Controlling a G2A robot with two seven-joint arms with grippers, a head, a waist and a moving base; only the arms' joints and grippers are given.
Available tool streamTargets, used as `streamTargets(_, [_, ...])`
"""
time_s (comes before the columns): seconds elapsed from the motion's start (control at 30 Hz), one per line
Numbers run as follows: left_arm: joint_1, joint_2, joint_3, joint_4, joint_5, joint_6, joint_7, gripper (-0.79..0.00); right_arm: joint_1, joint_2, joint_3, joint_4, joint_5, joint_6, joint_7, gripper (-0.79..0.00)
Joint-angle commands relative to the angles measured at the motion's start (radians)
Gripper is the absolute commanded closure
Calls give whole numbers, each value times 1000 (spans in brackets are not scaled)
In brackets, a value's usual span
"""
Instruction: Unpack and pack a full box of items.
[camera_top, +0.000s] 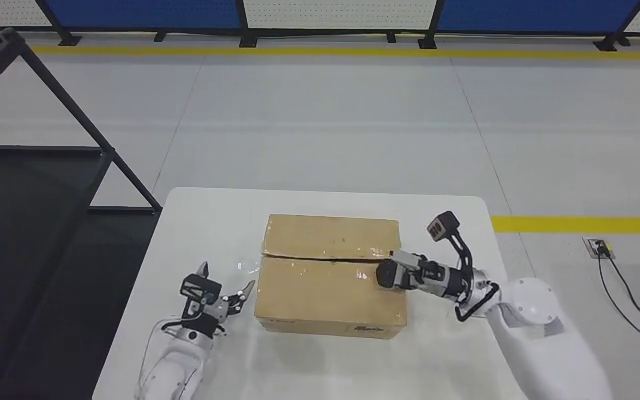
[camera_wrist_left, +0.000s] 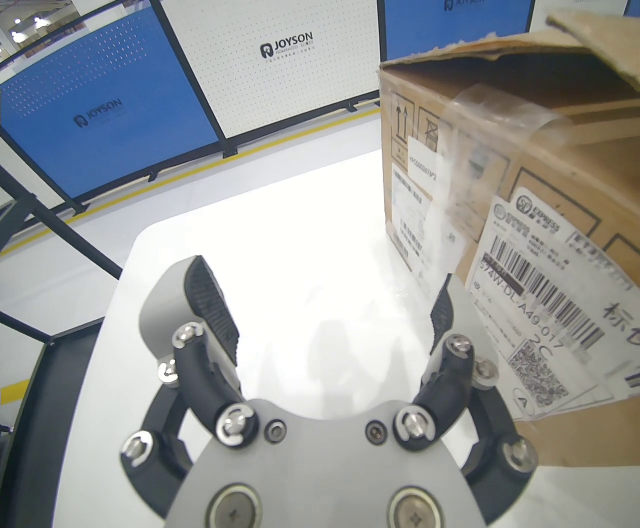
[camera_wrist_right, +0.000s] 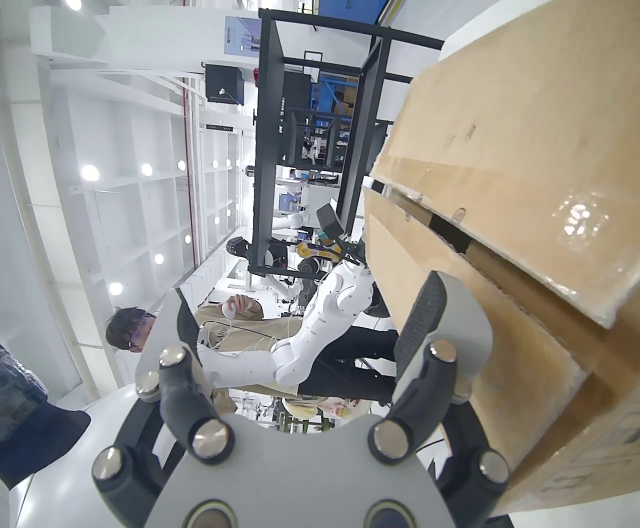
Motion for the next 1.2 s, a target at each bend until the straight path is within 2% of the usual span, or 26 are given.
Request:
streamTargets(0.0, [5,0,-5,-1,-5,0,4,-785,3,0,4,4,-1,10,-23,-785])
streamTargets(0.23, [20,0,-18,-4,-8,-3,23,-785,52,-6,-23,86,-5,74,-51,-785])
streamTargets(0.43, [19,1,-8,10,35,-34,24,-785,75,-11,-38,132,7,65,-42,-785])
streamTargets(0.87, [-92,-16,70,116,93,-6,-33,-785,69,-10,-33,130,26,48,-24,-785])
streamTargets(1.17, [-153,-31,110,188,82,11,-23,-785,72,-9,-36,118,15,60,-17,-785])
